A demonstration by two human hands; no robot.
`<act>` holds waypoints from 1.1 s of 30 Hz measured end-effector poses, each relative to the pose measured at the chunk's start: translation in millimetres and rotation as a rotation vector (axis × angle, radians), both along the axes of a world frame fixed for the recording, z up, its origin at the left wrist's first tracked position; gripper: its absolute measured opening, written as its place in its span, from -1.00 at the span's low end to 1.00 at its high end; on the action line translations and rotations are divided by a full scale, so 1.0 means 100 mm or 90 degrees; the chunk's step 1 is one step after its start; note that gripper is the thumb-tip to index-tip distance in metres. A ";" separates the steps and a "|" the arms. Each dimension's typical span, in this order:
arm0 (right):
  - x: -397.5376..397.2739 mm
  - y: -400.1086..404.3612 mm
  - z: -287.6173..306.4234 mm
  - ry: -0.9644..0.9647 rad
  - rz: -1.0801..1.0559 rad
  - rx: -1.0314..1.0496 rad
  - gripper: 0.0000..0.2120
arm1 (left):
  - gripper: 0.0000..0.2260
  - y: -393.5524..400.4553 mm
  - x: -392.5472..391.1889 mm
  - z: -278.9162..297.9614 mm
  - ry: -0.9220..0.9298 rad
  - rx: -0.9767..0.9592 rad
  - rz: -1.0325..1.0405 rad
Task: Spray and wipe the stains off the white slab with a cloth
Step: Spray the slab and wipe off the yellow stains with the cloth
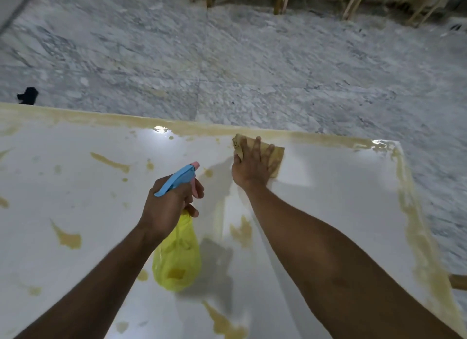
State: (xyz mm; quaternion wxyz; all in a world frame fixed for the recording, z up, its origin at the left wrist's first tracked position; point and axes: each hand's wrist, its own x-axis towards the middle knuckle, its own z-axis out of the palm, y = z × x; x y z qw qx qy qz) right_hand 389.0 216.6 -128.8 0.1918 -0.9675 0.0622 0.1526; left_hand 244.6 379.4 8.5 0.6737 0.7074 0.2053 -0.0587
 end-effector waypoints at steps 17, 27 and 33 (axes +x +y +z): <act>-1.62 0.16 -0.19 -0.146 0.233 -0.067 -0.37 | -0.74 0.40 -0.80 0.07 0.034 -0.010 -0.051; -3.07 -0.04 -0.07 -0.078 0.215 -0.049 -0.41 | -0.73 0.44 -1.67 0.17 0.049 -0.039 -0.101; -3.92 -0.21 -0.18 -0.120 0.265 -0.150 -0.37 | -0.75 0.59 -2.21 0.11 0.043 -0.023 -0.197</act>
